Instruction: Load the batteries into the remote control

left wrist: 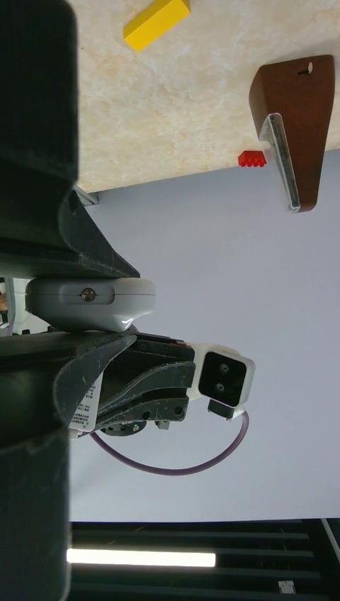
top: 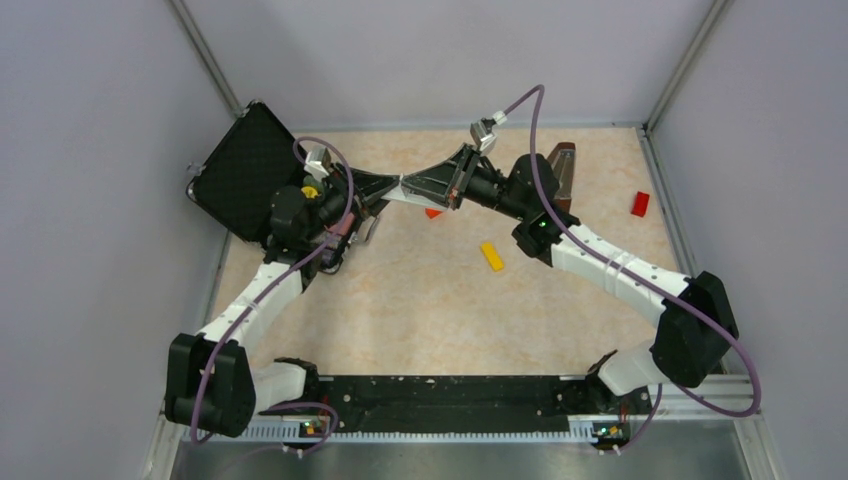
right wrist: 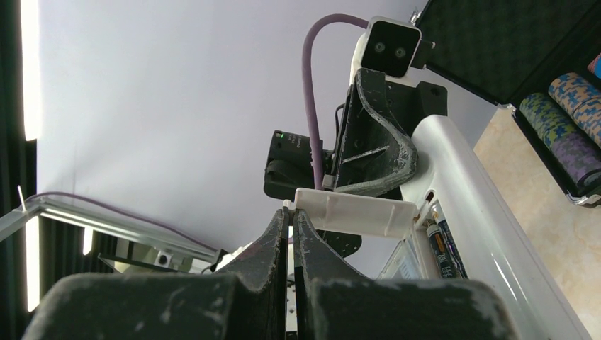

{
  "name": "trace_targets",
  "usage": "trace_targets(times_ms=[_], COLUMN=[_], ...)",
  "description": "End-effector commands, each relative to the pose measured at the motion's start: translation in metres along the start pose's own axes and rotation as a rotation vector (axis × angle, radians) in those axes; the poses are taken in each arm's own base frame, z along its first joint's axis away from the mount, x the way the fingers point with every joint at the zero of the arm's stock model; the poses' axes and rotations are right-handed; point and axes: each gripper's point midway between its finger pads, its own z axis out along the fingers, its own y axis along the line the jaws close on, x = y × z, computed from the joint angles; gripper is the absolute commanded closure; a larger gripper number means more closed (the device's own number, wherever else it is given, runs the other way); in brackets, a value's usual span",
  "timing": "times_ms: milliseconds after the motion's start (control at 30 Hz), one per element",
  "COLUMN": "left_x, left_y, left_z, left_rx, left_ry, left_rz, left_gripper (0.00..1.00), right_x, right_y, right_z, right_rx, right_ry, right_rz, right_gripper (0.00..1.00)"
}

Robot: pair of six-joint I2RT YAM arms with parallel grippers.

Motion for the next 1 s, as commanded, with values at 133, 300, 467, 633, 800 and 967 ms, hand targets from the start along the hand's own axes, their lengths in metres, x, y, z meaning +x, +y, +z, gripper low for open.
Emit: trace_targets(times_ms=[133,300,467,633,800,967], left_x=[0.006,0.006,0.007,0.008,0.008,0.009], left_y=[-0.014,-0.011,-0.013,-0.016,-0.019,-0.021], left_z=[-0.004,-0.004,-0.005,-0.006,-0.007,-0.008], left_rx=[0.061,0.055,0.057,0.062,0.065,0.071], left_ry=[0.017,0.018,0.019,0.019,0.015,0.015], left_rz=[0.071,0.075,0.077,0.08,0.085,0.089], left_gripper=[1.0,1.0,1.0,1.0,1.0,1.0], right_x=[-0.002,-0.002,-0.001,-0.001,0.001,0.002], right_y=[0.024,0.02,0.012,0.005,0.001,-0.003], right_z=[0.003,0.003,0.003,0.002,0.002,0.0], right_rx=[-0.077,-0.068,-0.045,-0.03,-0.019,-0.009], right_ry=[-0.011,-0.016,-0.02,-0.024,-0.017,-0.015], right_rz=[-0.05,-0.044,-0.03,-0.019,-0.006,0.004], right_gripper=[1.0,1.0,1.0,1.0,1.0,1.0])
